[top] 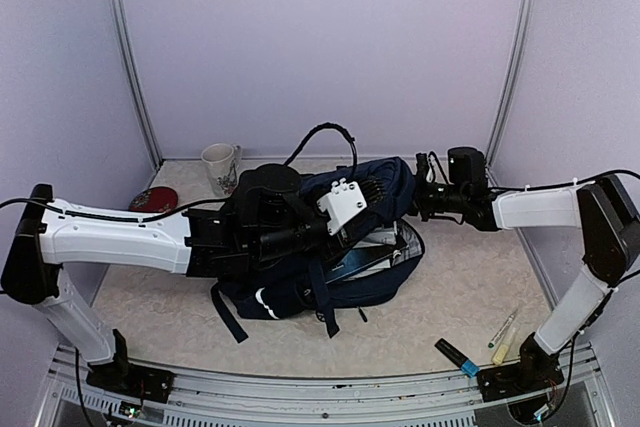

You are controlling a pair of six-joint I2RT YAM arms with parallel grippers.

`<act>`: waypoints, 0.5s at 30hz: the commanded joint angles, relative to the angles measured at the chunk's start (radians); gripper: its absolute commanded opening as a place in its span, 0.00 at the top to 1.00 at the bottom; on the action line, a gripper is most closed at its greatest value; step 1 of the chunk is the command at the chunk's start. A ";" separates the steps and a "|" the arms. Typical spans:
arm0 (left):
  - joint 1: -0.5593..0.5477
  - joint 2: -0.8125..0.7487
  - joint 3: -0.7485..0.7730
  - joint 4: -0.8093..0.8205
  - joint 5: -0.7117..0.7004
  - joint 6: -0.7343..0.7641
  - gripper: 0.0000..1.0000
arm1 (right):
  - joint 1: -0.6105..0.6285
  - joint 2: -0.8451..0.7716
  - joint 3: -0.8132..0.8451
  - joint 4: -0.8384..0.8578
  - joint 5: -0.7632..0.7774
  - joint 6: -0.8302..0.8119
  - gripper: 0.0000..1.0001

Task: Pack the student bag
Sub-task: Adjust the book in the largest pocket of the bag.

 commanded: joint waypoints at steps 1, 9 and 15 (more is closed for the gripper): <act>-0.008 -0.008 0.085 0.254 0.156 -0.077 1.00 | 0.037 0.014 -0.016 0.015 0.043 -0.023 0.80; 0.094 -0.013 -0.007 0.234 0.050 -0.241 1.00 | 0.011 -0.205 -0.020 -0.307 0.196 -0.341 0.04; 0.158 0.075 0.099 0.159 0.036 -0.353 1.00 | 0.007 -0.353 0.018 -0.563 0.335 -0.495 0.00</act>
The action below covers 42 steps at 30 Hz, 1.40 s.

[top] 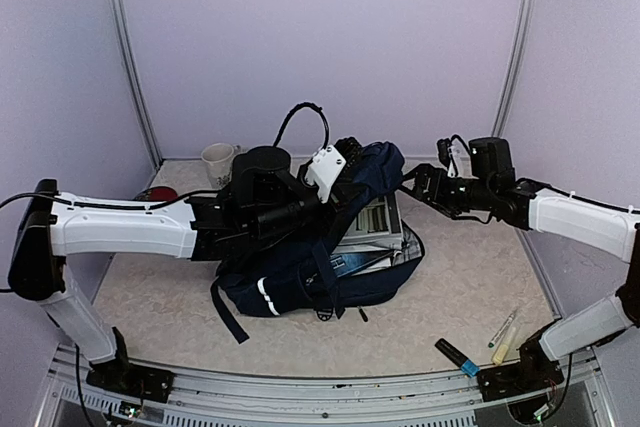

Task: Pack the student bag
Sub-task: Adjust the book in the largest pocket of the bag, then place the largest pocket of the bag in the student bag, then adjust the book in the largest pocket of the bag.

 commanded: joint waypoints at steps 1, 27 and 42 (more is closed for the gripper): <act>0.057 0.069 0.125 0.062 0.011 -0.104 1.00 | -0.007 -0.122 0.016 -0.228 0.135 -0.167 0.00; 0.004 -0.484 -0.240 -0.480 -0.117 -0.349 0.01 | 0.533 -0.363 -0.207 -0.210 0.197 -0.133 0.51; -0.062 -0.520 -0.600 -0.299 -0.286 -0.425 0.07 | 0.767 -0.171 -0.152 -0.274 0.597 -0.105 0.59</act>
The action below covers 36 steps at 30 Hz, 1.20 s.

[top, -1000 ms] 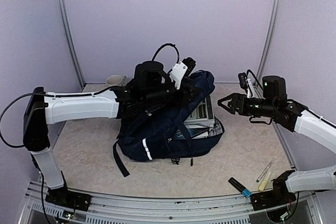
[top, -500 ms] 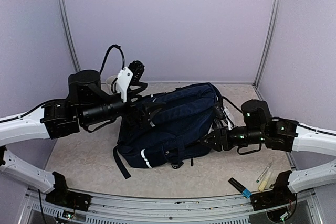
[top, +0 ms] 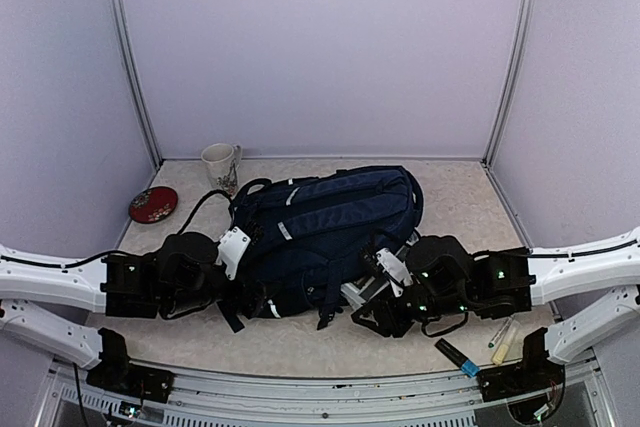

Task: Pack the student bag
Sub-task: Adjust the book in the largest pocket of the bag.

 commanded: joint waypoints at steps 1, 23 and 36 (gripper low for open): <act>-0.007 0.016 -0.007 0.099 -0.061 0.025 0.06 | -0.067 -0.057 0.007 -0.070 0.256 0.024 0.58; -0.047 0.008 -0.079 0.159 0.028 0.129 0.01 | -0.467 -0.309 -0.042 -0.021 -0.295 -0.194 0.53; -0.037 0.126 -0.062 0.204 -0.022 0.167 0.01 | -0.277 -0.247 -0.519 0.740 -0.409 0.187 0.65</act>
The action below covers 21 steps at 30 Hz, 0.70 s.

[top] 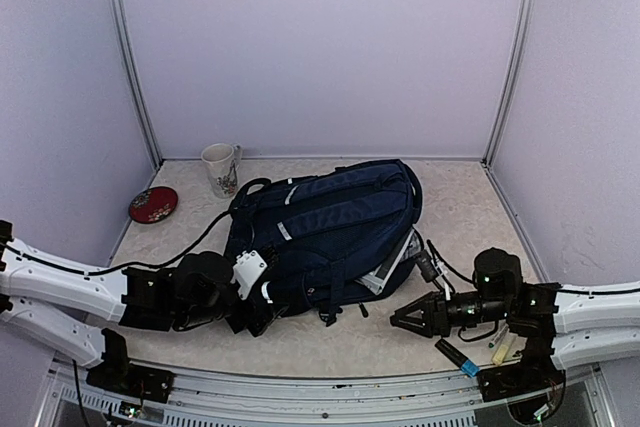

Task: Pack the student bag
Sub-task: Adjust the book in the largest pocket of the bag.

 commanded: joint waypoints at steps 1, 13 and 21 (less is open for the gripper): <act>0.011 0.017 0.006 0.074 -0.030 0.035 0.01 | 0.053 0.164 -0.028 0.394 0.006 0.108 0.65; 0.112 0.043 -0.021 0.130 0.080 0.035 0.05 | -0.112 0.231 0.104 0.200 0.242 0.026 0.75; 0.056 0.083 -0.007 0.134 0.113 0.108 0.02 | -0.216 0.384 0.244 0.192 0.164 -0.031 0.85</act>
